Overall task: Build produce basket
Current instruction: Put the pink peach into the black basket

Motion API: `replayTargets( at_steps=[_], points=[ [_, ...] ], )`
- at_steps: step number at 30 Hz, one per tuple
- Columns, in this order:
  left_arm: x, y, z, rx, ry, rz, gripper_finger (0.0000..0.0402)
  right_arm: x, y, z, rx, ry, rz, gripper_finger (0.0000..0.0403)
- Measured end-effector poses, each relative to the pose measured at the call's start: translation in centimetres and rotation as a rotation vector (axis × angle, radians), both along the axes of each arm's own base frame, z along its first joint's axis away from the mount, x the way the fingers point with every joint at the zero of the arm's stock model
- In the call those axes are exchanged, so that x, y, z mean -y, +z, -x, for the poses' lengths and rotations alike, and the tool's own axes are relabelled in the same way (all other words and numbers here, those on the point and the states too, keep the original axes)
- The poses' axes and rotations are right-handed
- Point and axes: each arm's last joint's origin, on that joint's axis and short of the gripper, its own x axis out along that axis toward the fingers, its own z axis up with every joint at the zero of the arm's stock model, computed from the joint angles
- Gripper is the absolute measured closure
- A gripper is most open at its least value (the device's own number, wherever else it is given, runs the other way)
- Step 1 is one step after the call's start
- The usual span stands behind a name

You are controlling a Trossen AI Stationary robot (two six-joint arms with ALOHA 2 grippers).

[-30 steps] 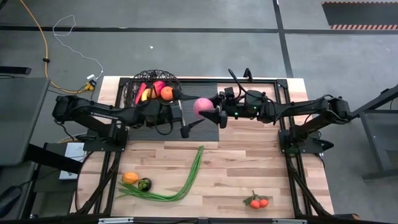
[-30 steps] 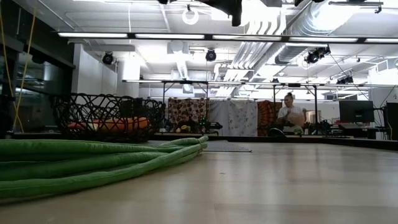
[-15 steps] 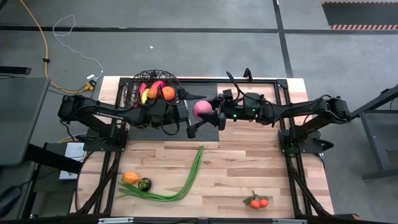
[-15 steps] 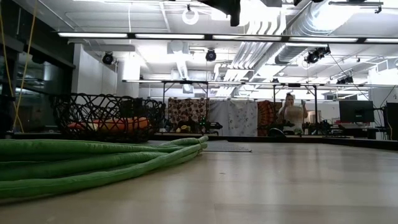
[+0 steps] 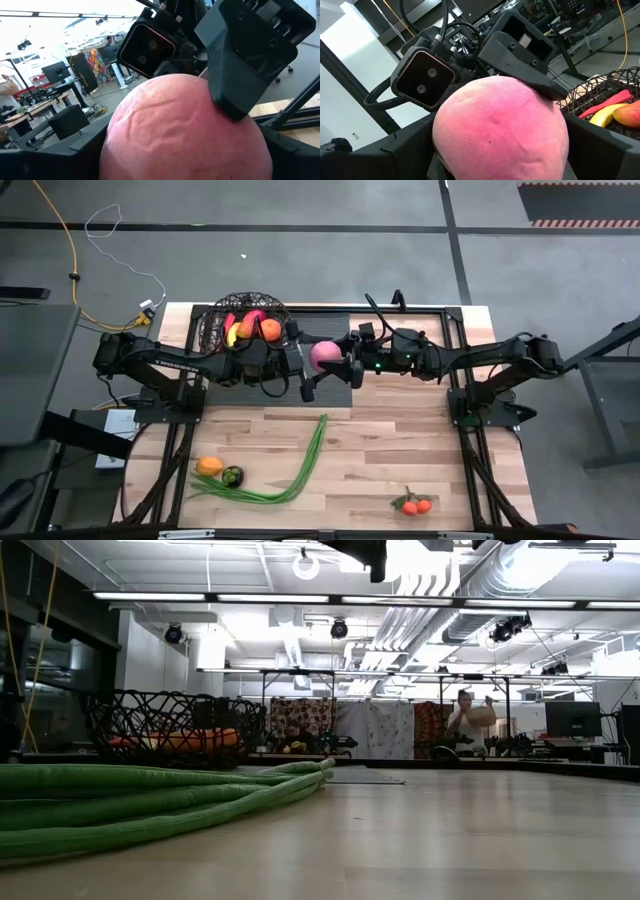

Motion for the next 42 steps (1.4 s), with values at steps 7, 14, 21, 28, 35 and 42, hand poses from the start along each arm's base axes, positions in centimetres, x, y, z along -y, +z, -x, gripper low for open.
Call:
replayTargets(
  at_steps=[7,14,21,28,35,42],
  points=[
    [0.0,0.0,0.0,0.0,0.0,0.001,0.0082,0.1,0.0,0.0,-0.001,-0.002,0.0,0.0029],
    [0.0,0.0,0.0,0.001,-0.001,0.004,0.0081,0.1,0.0,0.0,0.001,-0.005,0.0,0.0027],
    [0.0,0.0,0.0,0.002,0.0,0.013,0.008,0.0,-0.1,0.0,-0.005,0.022,-0.016,0.0027],
    [0.0,-0.2,0.0,-0.019,0.0,0.012,0.008,0.0,-0.1,0.0,-0.015,0.044,-0.001,0.0027],
    [0.0,-0.4,0.0,-0.023,-0.003,0.061,0.008,0.1,0.6,1.5,-0.068,0.011,0.045,0.0011],
    [-0.4,-0.4,0.7,-0.061,0.019,0.098,0.008,0.8,2.9,5.0,-0.087,-0.038,0.088,0.0005]
  ],
)
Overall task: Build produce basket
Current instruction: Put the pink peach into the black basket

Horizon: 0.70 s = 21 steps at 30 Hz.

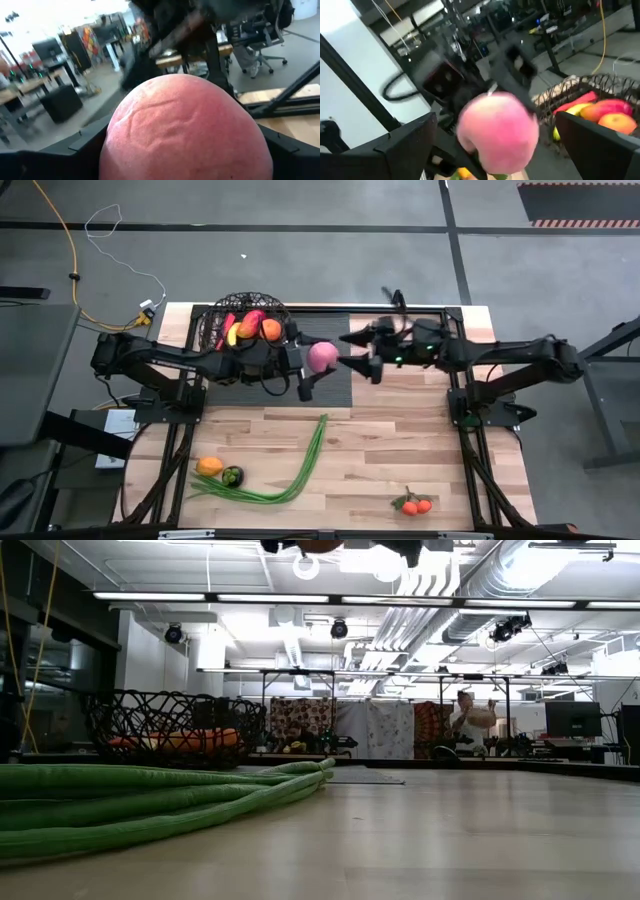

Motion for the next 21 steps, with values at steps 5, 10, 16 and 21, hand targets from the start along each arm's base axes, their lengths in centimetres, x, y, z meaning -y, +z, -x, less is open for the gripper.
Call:
replayTargets(
  at_steps=[5,10,16,21],
  points=[
    [-0.8,0.7,2.2,-0.032,0.021,0.179,0.008,0.2,1.1,3.4,-0.075,-0.021,0.072,0.0004],
    [-1.0,3.1,5.3,0.042,-0.09,0.309,0.008,0.5,1.2,5.8,-0.165,-0.045,0.165,0.0006],
    [-1.0,5.2,9.4,0.109,-0.094,0.367,0.008,0.6,0.9,6.9,-0.232,-0.062,0.113,0.0006],
    [-0.6,4.3,12.6,0.17,-0.077,0.423,0.008,0.6,0.8,6.8,-0.239,-0.059,0.132,0.0006]
  ],
)
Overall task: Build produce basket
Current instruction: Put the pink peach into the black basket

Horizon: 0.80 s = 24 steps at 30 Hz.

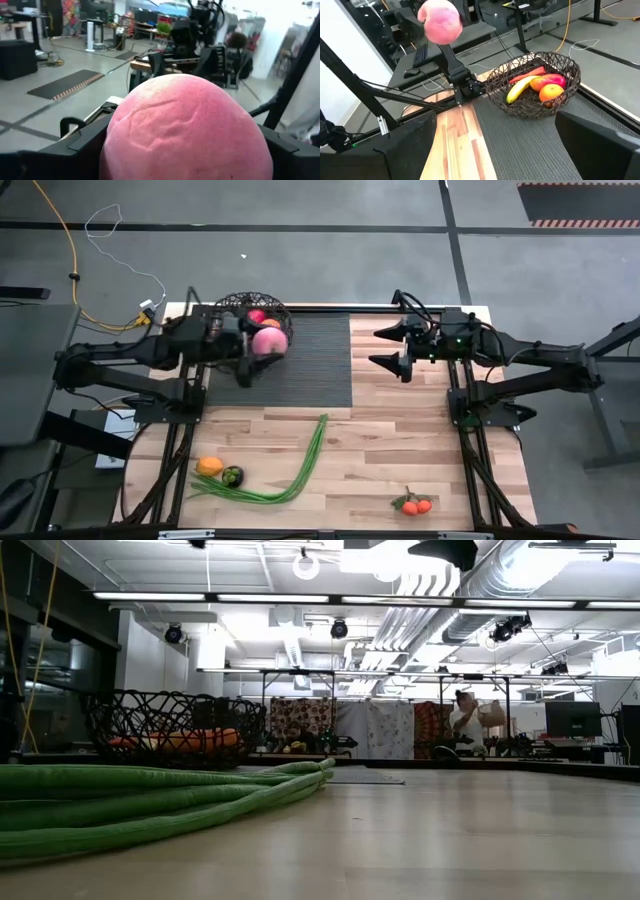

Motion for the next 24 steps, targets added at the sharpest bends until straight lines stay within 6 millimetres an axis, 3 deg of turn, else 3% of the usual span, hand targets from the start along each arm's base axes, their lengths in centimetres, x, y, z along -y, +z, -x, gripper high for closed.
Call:
replayTargets(
  at_steps=[7,12,17,24],
  points=[
    [0.9,-3.3,3.7,0.118,0.028,0.11,0.008,0.0,0.0,0.0,-0.004,-0.001,-0.006,0.0006],
    [1.2,-3.9,5.4,0.169,0.021,0.111,0.008,0.0,-0.3,-0.1,-0.022,-0.004,-0.004,0.0006],
    [1.4,-3.8,6.1,0.176,0.012,0.109,0.008,0.0,-0.2,-0.2,-0.01,0.016,-0.014,0.0006],
    [1.5,-3.8,6.1,0.177,-0.045,0.127,0.008,-0.3,0.4,-0.4,0.034,0.038,0.157,0.0006]
  ],
)
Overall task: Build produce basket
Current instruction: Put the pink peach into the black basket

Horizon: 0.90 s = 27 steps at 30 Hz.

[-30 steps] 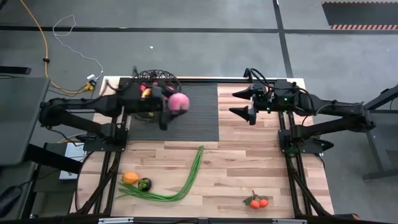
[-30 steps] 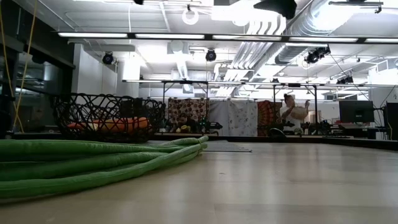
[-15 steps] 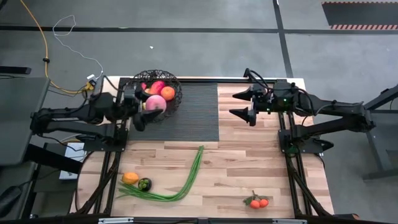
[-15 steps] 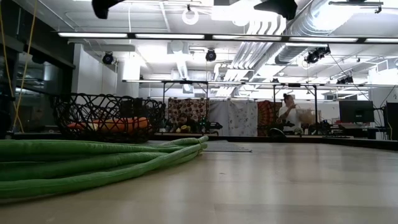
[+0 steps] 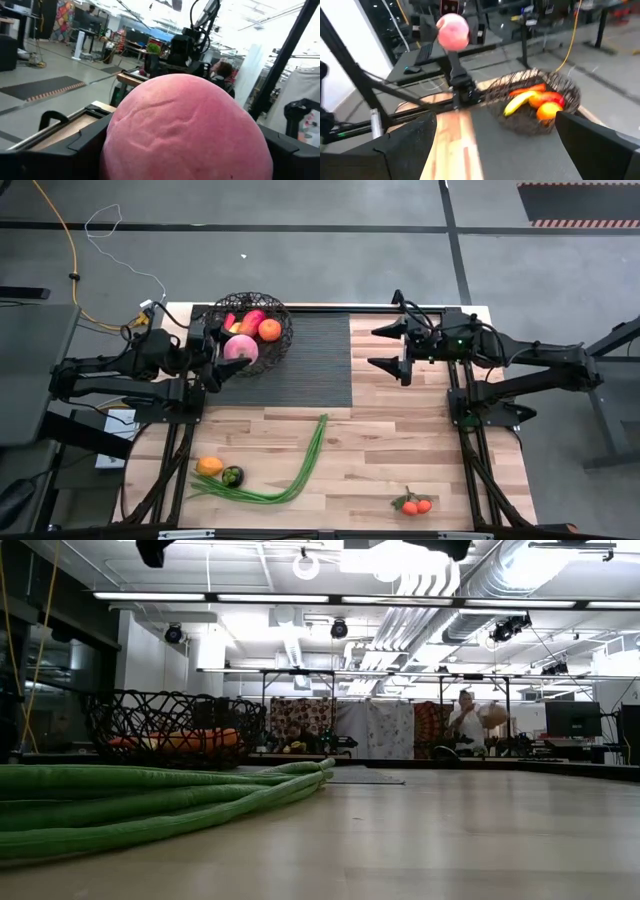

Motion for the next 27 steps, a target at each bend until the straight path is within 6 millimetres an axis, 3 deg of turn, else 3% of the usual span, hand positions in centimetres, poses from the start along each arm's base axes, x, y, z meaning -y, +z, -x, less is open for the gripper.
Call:
replayTargets(
  at_steps=[19,24,27],
  points=[
    [0.0,0.0,-0.3,-0.001,-0.017,-0.004,0.008,0.1,0.6,-0.4,0.074,-0.004,0.012,0.0006],
    [-0.7,-0.4,-0.7,0.037,0.127,0.205,0.008,0.1,0.6,-0.4,0.075,-0.005,0.003,0.0006],
    [-1.6,-0.7,-1.3,-0.007,0.228,0.221,0.008,0.1,0.6,-0.4,0.077,-0.008,-0.018,0.0006]
  ],
)
